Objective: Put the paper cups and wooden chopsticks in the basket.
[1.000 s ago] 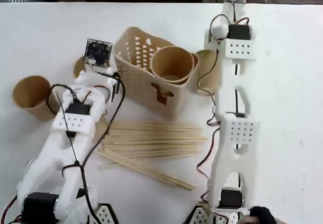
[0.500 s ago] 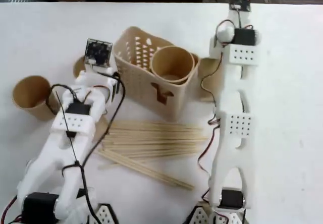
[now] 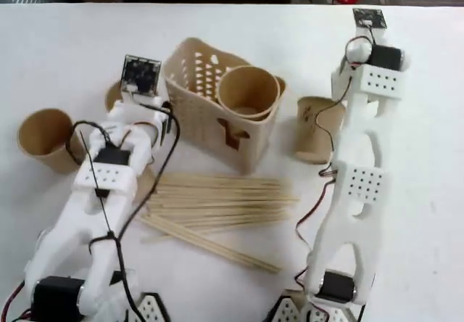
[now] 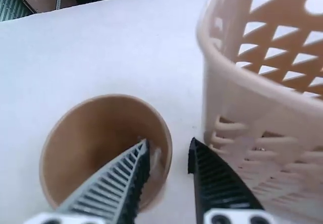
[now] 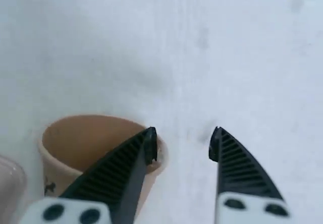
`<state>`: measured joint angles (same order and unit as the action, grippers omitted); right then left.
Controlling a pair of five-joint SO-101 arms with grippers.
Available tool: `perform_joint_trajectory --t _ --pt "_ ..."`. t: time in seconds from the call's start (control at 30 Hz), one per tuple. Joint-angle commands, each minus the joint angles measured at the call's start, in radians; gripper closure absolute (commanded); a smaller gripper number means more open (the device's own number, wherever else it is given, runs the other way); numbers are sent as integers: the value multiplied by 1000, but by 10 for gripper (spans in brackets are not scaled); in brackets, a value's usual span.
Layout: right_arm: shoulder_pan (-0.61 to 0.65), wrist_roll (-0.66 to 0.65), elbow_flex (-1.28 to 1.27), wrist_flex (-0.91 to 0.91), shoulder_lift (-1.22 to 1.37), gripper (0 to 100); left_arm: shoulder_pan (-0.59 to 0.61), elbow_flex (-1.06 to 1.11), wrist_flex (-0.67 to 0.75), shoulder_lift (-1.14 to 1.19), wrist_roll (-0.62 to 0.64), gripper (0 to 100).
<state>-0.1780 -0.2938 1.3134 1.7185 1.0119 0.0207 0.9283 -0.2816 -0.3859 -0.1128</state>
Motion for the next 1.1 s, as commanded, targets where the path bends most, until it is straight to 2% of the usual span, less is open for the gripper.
perform_joint_trajectory --t 0.0,0.37,0.53,0.7,0.87,1.07 --pt "8 -52 -233 7 -216 815 -10 -6 29 -8 -11 854" --pt "99 -167 -910 1 -731 814 -10 -6 29 -8 -11 854" --pt "108 -170 -1134 -25 -874 814 -10 -6 29 -8 -11 854" --pt "136 -244 -1373 -90 -984 814 -8 -6 29 -8 -12 854" --pt "197 -242 -1519 -180 -1102 814 8 -9 29 -8 -12 854" --pt "242 -242 -1513 -177 -1207 813 10 -9 29 -8 -12 854"
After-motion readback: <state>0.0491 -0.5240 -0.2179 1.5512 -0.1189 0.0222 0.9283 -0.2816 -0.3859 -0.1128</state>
